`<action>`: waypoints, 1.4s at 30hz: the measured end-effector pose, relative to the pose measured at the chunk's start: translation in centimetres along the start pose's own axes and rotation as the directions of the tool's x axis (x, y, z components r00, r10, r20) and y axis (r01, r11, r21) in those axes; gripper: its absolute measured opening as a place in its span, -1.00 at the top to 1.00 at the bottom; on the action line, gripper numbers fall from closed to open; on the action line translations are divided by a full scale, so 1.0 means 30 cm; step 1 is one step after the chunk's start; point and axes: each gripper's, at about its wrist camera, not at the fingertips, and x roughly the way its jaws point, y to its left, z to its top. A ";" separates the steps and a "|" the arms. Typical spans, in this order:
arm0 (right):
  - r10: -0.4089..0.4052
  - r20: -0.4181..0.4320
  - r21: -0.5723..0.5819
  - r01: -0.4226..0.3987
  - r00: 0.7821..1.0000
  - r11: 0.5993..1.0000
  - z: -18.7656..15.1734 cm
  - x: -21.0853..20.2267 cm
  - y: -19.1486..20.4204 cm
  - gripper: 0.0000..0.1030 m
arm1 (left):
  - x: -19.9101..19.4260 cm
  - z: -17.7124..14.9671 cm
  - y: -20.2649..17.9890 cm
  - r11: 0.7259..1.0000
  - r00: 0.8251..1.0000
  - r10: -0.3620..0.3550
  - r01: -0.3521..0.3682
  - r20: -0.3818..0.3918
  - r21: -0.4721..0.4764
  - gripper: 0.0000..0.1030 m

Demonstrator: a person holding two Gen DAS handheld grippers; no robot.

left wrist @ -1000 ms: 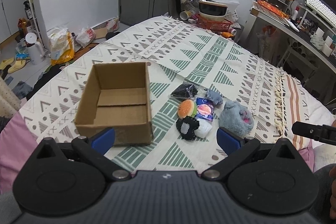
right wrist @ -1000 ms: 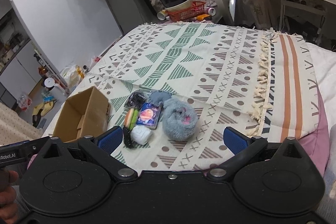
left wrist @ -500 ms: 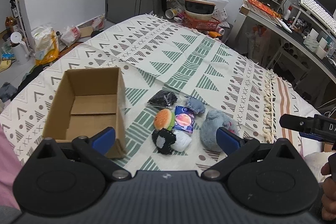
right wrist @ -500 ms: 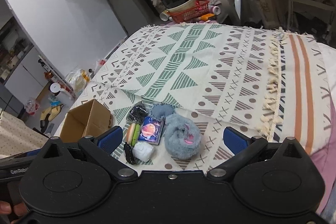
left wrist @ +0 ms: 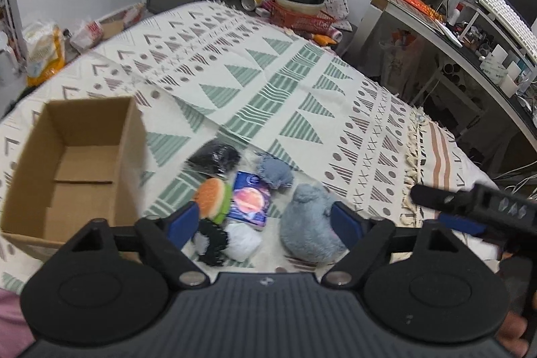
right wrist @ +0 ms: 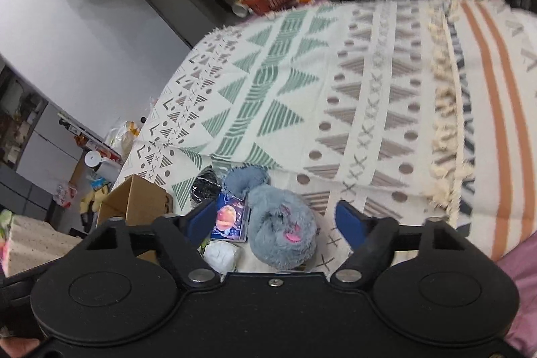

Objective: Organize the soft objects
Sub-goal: 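Move the left gripper to the grey-blue plush toy and close on it, then lift the grey-blue plush with the left gripper and carry it over the box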

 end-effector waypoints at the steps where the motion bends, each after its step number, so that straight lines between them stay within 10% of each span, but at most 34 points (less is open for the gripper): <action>1: 0.003 -0.009 0.018 -0.003 1.000 1.000 -0.002 0.018 -0.015 -0.25 | 0.021 0.004 -0.003 1.000 1.000 -0.008 0.008 -0.010 -0.006 -0.43; 10: 0.028 -0.119 0.103 -0.016 0.993 0.995 0.000 0.176 -0.108 0.13 | 0.241 -0.003 -0.021 0.997 0.990 -0.056 0.049 -0.132 -0.058 0.03; 20: 0.071 -0.235 0.203 -0.023 0.969 0.979 -0.007 0.330 -0.170 0.46 | 0.410 -0.026 -0.060 0.989 0.967 -0.118 0.095 -0.228 -0.109 0.07; 25: 0.076 -0.248 0.196 -0.027 0.966 0.980 -0.018 0.362 -0.168 0.62 | 0.485 -0.047 -0.051 0.983 0.954 -0.133 0.093 -0.270 -0.155 0.46; 42: 0.164 -0.148 0.167 -0.139 0.975 0.976 -0.021 0.231 -0.105 0.76 | 0.371 -0.010 -0.036 0.986 0.974 -0.140 0.120 -0.180 -0.119 0.55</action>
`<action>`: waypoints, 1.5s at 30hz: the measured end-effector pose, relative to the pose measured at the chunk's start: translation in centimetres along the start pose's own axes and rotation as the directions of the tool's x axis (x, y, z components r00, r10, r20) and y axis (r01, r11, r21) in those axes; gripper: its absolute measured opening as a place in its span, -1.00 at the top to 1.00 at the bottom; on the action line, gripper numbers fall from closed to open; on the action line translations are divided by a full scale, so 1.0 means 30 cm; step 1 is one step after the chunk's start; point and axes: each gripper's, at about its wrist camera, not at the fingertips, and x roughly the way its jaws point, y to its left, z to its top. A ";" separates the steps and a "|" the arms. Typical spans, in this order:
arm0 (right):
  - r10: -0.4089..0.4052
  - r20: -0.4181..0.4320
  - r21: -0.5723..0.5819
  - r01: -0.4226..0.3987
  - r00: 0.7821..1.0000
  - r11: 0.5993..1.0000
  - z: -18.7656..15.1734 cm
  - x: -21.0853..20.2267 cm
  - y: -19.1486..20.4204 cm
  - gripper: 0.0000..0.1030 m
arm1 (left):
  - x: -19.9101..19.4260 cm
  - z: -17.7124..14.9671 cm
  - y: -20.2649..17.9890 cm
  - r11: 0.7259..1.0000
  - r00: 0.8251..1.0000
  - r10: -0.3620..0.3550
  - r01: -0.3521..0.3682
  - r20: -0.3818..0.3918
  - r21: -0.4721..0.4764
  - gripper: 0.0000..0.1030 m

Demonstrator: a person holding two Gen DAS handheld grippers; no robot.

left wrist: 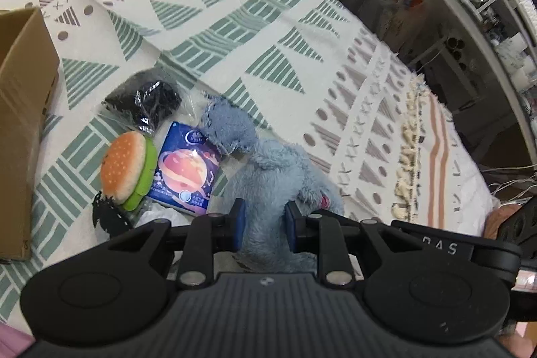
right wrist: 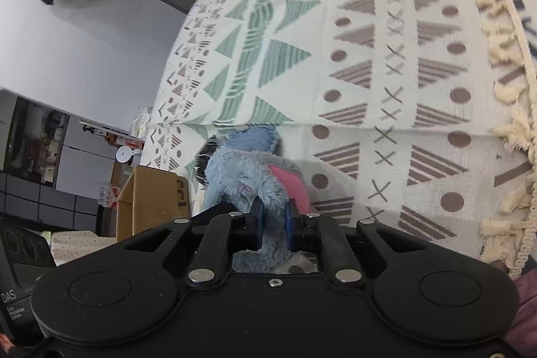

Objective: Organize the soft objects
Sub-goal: 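Lift the grey-blue plush with the left gripper and carry it over the box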

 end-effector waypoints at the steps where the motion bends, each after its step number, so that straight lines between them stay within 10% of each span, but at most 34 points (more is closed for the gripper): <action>1: -0.016 0.006 -0.020 0.017 1.000 1.000 -0.006 -0.007 0.022 0.76 | -0.016 -0.003 -0.002 1.000 1.000 -0.004 0.004 0.014 0.007 0.55; 29: -0.065 0.136 -0.146 0.085 0.988 0.986 -0.173 -0.109 0.429 0.78 | -0.389 -0.025 0.159 0.992 0.975 -0.129 0.126 0.179 0.033 0.55; 45: -0.036 0.131 -0.237 0.067 0.991 0.969 -0.220 0.057 0.690 0.78 | -0.531 0.048 0.390 0.988 0.949 -0.138 0.153 0.284 -0.030 0.55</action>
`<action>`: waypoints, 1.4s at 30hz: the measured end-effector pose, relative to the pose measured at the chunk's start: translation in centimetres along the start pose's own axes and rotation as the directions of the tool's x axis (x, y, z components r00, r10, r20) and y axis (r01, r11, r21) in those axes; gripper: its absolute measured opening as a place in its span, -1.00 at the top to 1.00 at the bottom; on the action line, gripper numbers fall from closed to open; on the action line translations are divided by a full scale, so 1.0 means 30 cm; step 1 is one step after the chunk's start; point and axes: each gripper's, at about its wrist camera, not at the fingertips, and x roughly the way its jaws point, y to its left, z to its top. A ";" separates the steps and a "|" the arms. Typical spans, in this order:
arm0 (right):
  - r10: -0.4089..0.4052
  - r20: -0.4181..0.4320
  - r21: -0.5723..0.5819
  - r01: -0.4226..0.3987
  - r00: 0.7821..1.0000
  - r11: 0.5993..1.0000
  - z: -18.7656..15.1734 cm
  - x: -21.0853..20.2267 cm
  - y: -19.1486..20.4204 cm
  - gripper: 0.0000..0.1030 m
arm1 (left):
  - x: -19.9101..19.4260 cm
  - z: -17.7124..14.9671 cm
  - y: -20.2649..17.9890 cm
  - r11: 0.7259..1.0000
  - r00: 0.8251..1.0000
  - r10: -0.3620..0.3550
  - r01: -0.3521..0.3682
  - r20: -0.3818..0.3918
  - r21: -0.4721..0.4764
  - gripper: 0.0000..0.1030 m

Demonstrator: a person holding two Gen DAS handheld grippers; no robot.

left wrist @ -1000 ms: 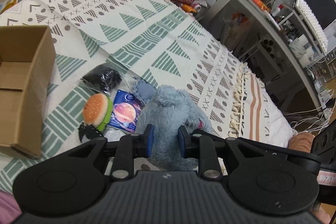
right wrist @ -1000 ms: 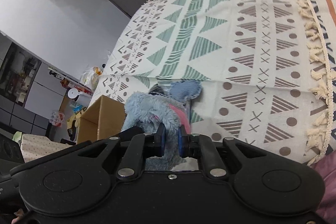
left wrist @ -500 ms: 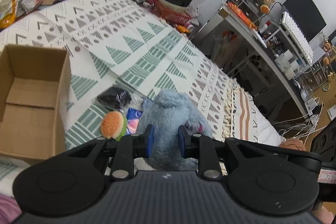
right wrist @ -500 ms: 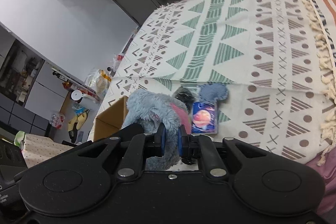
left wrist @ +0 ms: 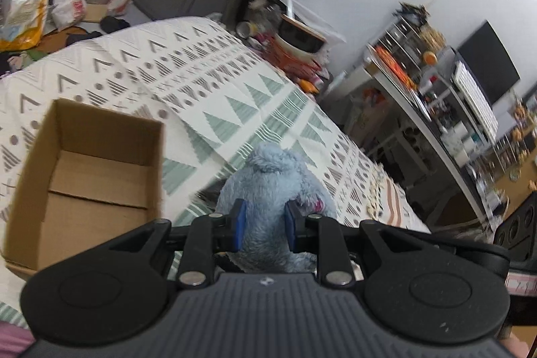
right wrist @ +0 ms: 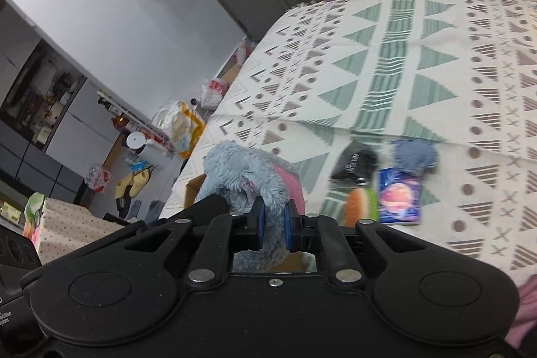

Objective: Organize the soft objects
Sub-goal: 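Lift the grey-blue plush with the left gripper and carry it over the box, then open the left gripper to drop the plush into the box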

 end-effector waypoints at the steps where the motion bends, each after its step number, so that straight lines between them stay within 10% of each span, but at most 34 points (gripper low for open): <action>1: 0.005 -0.005 -0.006 -0.005 1.000 1.000 0.000 0.019 0.020 0.78 | -0.009 0.008 0.016 1.000 1.000 0.007 -0.007 0.010 -0.004 0.55; 29: -0.009 -0.184 -0.039 0.002 0.983 0.999 -0.036 0.526 0.240 0.77 | 0.078 0.135 0.545 0.964 0.987 0.161 -0.154 0.018 -0.217 0.55; 42: -0.007 -0.186 -0.054 -0.003 0.983 0.999 -0.018 0.488 0.244 0.45 | 0.123 0.171 0.581 0.933 0.964 0.267 -0.260 -0.005 -0.249 0.46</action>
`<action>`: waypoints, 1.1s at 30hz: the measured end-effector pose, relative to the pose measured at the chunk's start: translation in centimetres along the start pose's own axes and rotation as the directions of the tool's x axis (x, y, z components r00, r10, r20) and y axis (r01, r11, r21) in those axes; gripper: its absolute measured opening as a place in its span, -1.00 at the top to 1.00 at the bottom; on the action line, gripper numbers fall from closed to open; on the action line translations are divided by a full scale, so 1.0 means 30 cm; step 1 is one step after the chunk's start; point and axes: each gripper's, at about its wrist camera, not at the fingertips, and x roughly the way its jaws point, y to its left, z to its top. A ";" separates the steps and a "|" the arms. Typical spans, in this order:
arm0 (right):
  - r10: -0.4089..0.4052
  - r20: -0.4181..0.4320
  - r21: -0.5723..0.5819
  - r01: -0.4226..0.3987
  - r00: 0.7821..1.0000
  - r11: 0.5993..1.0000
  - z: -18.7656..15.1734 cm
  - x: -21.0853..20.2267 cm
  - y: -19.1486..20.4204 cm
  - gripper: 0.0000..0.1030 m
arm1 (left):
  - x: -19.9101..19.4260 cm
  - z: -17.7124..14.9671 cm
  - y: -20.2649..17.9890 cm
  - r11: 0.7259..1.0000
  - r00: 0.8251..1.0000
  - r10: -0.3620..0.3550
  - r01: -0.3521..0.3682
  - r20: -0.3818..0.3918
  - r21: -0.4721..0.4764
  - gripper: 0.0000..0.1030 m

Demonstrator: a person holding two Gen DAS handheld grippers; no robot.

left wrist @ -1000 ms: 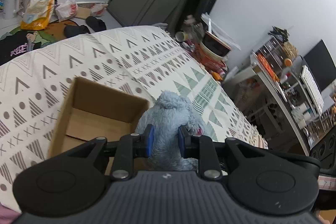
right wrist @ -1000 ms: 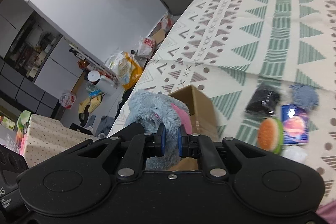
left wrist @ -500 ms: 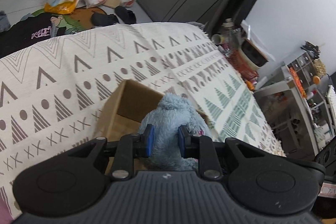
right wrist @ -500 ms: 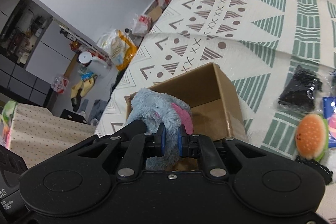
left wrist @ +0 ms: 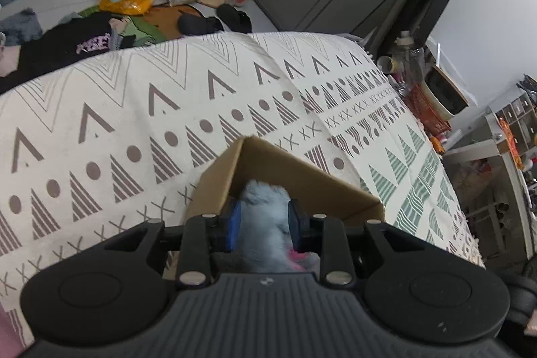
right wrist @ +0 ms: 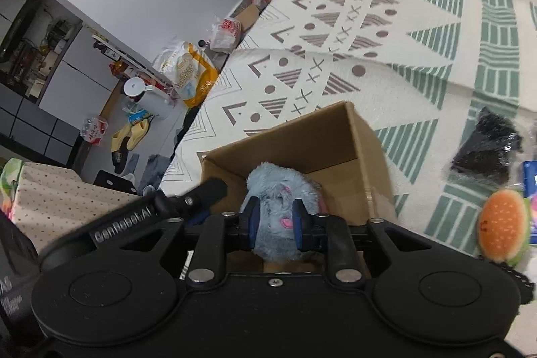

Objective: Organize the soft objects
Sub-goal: 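Open the left gripper to drop the plush into the box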

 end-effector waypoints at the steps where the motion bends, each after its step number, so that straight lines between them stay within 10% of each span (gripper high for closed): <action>1: 0.002 0.007 0.000 -0.002 1.000 1.000 -0.001 -0.021 -0.005 0.34 | -0.012 0.004 -0.009 1.000 1.000 0.006 -0.006 0.011 0.005 0.39; 11: 0.008 0.083 -0.039 -0.005 0.996 0.999 -0.018 -0.250 -0.067 -0.44 | -0.146 -0.014 -0.146 0.994 0.988 0.082 -0.092 0.128 0.067 -0.49; 16: 0.016 0.128 -0.037 -0.012 0.992 0.999 -0.010 -0.377 -0.128 -0.86 | -0.213 -0.044 -0.268 0.984 0.982 0.072 -0.099 0.175 0.148 -0.60; 33: 0.010 0.177 -0.043 -0.003 0.984 0.999 -0.003 -0.640 -0.373 -0.95 | -0.387 -0.232 -0.505 0.959 0.973 0.142 -0.181 0.182 0.220 -0.79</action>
